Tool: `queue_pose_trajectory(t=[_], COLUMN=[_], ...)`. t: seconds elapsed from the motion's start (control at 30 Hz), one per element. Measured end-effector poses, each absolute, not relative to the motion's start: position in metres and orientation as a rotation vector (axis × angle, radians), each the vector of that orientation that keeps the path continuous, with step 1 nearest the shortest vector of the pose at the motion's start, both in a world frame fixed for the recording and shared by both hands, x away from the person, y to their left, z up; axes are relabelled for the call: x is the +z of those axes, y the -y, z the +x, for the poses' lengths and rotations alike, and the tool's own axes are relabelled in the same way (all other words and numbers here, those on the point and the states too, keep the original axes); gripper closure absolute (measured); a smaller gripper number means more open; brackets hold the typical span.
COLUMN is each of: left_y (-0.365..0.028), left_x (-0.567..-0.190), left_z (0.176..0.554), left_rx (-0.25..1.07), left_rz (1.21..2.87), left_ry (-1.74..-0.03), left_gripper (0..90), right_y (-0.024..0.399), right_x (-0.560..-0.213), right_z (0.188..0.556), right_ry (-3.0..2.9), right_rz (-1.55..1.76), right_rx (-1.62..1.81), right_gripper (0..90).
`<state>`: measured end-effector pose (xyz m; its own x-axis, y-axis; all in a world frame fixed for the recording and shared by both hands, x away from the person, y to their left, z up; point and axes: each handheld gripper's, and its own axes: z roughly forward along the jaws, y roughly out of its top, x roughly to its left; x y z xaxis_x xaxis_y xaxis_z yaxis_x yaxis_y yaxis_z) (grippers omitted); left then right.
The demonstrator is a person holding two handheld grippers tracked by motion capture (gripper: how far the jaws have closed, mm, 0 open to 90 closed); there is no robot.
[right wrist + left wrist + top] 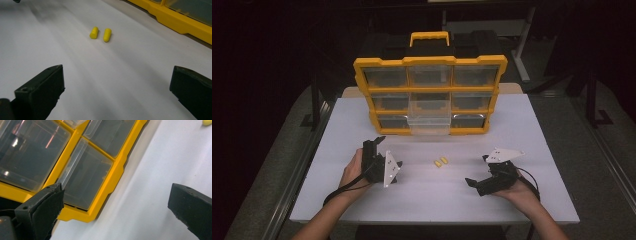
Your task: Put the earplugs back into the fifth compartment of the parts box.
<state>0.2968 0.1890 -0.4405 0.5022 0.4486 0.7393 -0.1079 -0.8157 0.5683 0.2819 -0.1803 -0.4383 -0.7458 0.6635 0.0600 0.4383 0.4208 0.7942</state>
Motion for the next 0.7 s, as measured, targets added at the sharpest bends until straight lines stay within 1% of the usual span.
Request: queue_pose_trajectory(t=[0.03, 0.07, 0.27, 0.33, 0.37, 0.5, 0.57, 0.6, 0.7], left_y=[-0.1890, -0.1898, -0.1917, -0.1917, -0.1926, -0.1937, -0.1937, -0.1944, -0.1954], left_x=[-0.4405, -0.4395, -0.4382, -0.4382, -0.4373, -0.4360, -0.4360, -0.4353, -0.4348], left_z=[0.2968, 0.2977, 0.3005, 0.3005, 0.3018, 0.3030, 0.3030, 0.3038, 0.3048], left_rx=[1.305, 1.262, 1.169, 1.169, 1.126, 1.084, 1.084, 1.053, 1.019], left_rz=[2.189, 2.184, 2.167, 2.167, 2.157, 2.144, 2.144, 2.135, 2.125], left_ry=[-0.278, -0.316, -0.392, -0.392, -0.426, -0.463, -0.463, -0.486, -0.510], left_gripper=[0.0, 0.0, 0.0, 0.0, 0.0, 0.0, 0.0, 0.0, 0.0], right_y=[0.1803, 0.1803, 0.1803, 0.1804, 0.1804, 0.1806, 0.1805, 0.1805, 0.1806], right_x=[-0.4383, -0.4383, -0.4382, -0.4382, -0.4382, -0.4381, -0.4380, -0.4380, -0.4381], right_z=[0.2819, 0.2819, 0.2818, 0.2818, 0.2818, 0.2818, 0.2818, 0.2818, 0.2818], right_ry=[-2.415, -2.415, -2.414, -2.414, -2.414, -2.413, -2.413, -2.413, -2.412], right_rz=[0.960, 0.960, 0.960, 0.960, 0.960, 0.960, 0.961, 0.961, 0.961], right_rx=[1.231, 1.231, 1.230, 1.230, 1.230, 1.230, 1.230, 1.230, 1.230], right_gripper=[0.0, 0.0, 0.0, 0.0, 0.0, 0.0, 0.0, 0.0, 0.0])
